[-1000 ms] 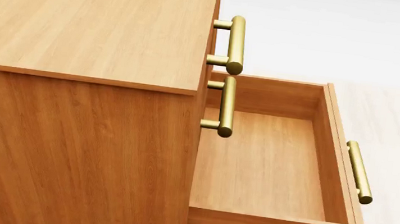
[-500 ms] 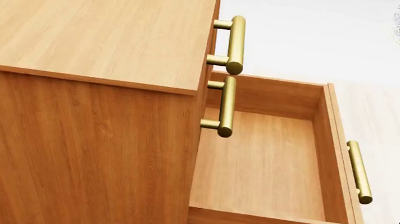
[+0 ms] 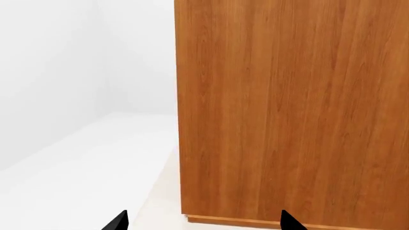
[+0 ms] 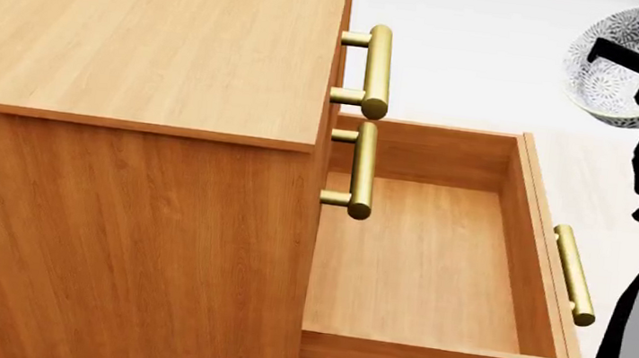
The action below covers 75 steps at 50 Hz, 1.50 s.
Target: Put the bowl in the bottom drawer of the cabinet and close it.
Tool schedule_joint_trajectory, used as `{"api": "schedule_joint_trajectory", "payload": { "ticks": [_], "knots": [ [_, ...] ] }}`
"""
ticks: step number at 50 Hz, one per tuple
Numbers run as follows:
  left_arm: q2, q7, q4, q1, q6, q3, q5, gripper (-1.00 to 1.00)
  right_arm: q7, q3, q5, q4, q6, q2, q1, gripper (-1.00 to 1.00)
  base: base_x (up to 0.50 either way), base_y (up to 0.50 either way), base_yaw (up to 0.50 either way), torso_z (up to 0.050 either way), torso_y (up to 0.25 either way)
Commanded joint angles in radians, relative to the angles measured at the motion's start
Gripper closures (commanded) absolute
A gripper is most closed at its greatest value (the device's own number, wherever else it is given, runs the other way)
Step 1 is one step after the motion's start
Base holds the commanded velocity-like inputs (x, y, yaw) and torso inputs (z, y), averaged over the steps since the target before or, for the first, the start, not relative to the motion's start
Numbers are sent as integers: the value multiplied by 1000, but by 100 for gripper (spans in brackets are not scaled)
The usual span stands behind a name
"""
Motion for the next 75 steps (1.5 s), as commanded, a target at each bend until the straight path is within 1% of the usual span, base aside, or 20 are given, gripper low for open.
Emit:
{"api": "schedule_joint_trajectory", "payload": {
  "ticks": [1,25,28,33,49,75],
  "knots": [
    [-3,0,3,-2,-2,2,-6,-100,-33,47,-64,2,4,-20,-2,100,0,0,0,0,0],
    [-5,-3,-1,-4,1,6,-7,-100,-83,88,-134,2,9,-59,-53,100,0,0,0,0,0],
    [-7,-1,1,-1,7,4,-13,-100,-89,87,-139,2,8,-66,-58,100,0,0,0,0,0],
    [-10,24,3,3,28,-1,-72,-100,-96,83,-146,2,6,-73,-61,100,0,0,0,0,0],
    [-7,12,-8,-3,30,9,-30,-100,-115,70,-154,2,-3,-89,-82,100,0,0,0,0,1],
    [-10,9,-10,-5,29,15,-31,-100,-135,47,-155,2,-11,-113,-107,100,0,0,0,0,0]
  ]
}}
